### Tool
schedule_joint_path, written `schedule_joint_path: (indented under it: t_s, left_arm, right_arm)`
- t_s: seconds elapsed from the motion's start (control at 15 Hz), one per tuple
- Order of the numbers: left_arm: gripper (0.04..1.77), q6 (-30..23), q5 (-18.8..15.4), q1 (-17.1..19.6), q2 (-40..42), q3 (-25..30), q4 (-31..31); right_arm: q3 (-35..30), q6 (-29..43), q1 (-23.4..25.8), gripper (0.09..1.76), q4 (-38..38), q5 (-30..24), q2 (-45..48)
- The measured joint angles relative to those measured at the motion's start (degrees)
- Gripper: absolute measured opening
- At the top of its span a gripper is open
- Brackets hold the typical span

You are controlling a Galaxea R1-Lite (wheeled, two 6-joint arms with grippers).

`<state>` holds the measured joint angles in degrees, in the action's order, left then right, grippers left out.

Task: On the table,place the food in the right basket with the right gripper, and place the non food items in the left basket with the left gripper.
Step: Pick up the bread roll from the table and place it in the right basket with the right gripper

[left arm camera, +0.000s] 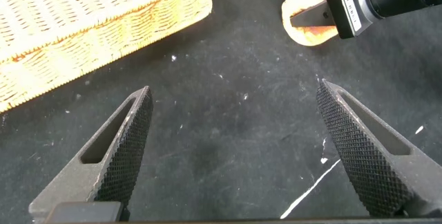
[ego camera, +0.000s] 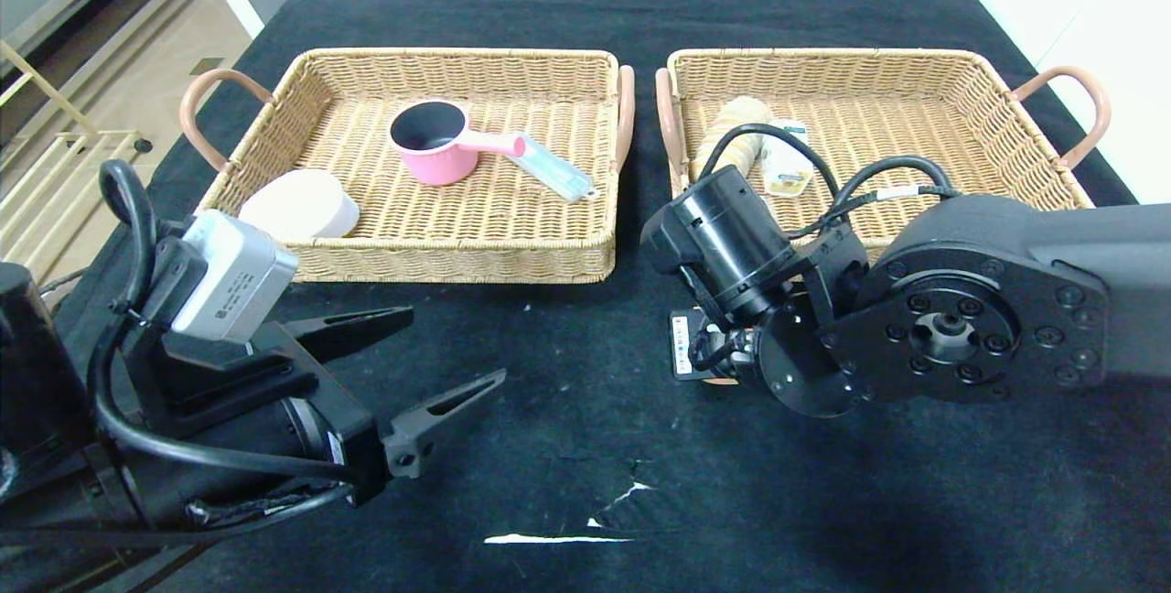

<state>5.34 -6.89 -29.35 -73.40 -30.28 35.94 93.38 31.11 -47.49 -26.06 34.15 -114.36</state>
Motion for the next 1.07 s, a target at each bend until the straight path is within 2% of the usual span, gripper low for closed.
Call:
schedule_joint_path:
  t_s: [0.67,1.07]
  left_arm:
    - [1.72,0.0,0.1,0.2,-0.2,0.0,-0.1]
    - [1.72,0.1,0.3,0.2,-0.2,0.0,-0.2]
  right_arm:
    - [0.0,-1.4,-1.5,0.83,-1.9,0.1,5.7]
    - [-0.3,-11.5,-1.3,0.83,-2.3,0.6,11.9]
